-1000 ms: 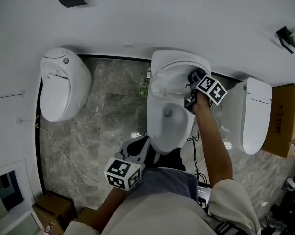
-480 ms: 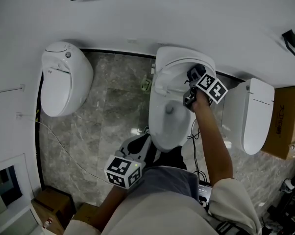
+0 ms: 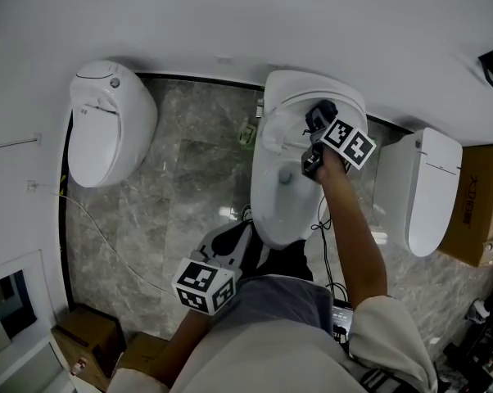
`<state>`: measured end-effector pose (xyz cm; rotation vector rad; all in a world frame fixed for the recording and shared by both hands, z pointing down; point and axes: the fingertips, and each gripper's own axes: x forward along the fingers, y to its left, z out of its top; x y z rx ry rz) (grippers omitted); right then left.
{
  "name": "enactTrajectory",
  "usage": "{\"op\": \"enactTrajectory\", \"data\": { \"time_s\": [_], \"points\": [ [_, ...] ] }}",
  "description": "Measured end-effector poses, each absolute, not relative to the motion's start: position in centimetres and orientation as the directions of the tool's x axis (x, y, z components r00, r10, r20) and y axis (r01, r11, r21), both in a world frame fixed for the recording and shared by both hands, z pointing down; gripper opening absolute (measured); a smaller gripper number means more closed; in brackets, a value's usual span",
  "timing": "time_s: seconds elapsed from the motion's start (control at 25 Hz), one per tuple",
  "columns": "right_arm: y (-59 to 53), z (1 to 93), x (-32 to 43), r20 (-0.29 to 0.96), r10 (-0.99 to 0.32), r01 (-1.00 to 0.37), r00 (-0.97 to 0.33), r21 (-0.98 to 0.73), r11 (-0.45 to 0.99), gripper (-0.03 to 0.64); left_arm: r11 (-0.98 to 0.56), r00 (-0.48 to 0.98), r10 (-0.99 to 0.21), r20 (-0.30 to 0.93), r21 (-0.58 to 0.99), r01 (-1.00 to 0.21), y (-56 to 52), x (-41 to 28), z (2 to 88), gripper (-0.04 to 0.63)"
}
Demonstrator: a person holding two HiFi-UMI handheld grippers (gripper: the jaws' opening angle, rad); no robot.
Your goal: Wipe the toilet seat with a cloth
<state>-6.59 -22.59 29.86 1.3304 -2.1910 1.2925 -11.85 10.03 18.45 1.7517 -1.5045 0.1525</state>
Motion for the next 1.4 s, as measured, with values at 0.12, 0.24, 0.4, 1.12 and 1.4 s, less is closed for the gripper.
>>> {"op": "enactTrajectory", "data": {
  "time_s": [0.12, 0.24, 0.4, 1.12, 1.4],
  "points": [
    [-22.1, 30.5, -7.5, 0.617, -0.561, -0.812, -0.551, -0.552, 0.191, 0.105, 0.042, 0.28, -0.773, 0.569, 0.485, -0.873, 10.3, -11.9, 18.7, 0.009],
    [-21.6, 31.0, -8.2, 0.618, -0.55, -0.808, -0.561, -0.553, 0.202, 0.105, 0.054, 0.272, -0.77, 0.577, 0.484, -0.873, 10.9, -12.1, 19.0, 0.009],
    [-21.1, 31.8, -9.0, 0.628, -0.534, -0.812, -0.566, -0.537, 0.229, 0.106, 0.078, 0.254, -0.768, 0.588, 0.479, -0.875, 11.5, -12.8, 19.3, 0.009],
    [-18.1, 37.0, -10.8, 0.694, -0.473, -0.835, -0.543, -0.506, 0.216, 0.106, 0.126, 0.229, -0.758, 0.611, 0.481, -0.867, 12.7, -14.7, 20.4, 0.009],
    [-17.0, 39.2, -11.3, 0.673, -0.518, -0.821, -0.528, -0.56, 0.11, 0.106, 0.138, 0.222, -0.754, 0.619, 0.478, -0.867, 13.6, -15.5, 20.9, 0.009]
  ]
}}
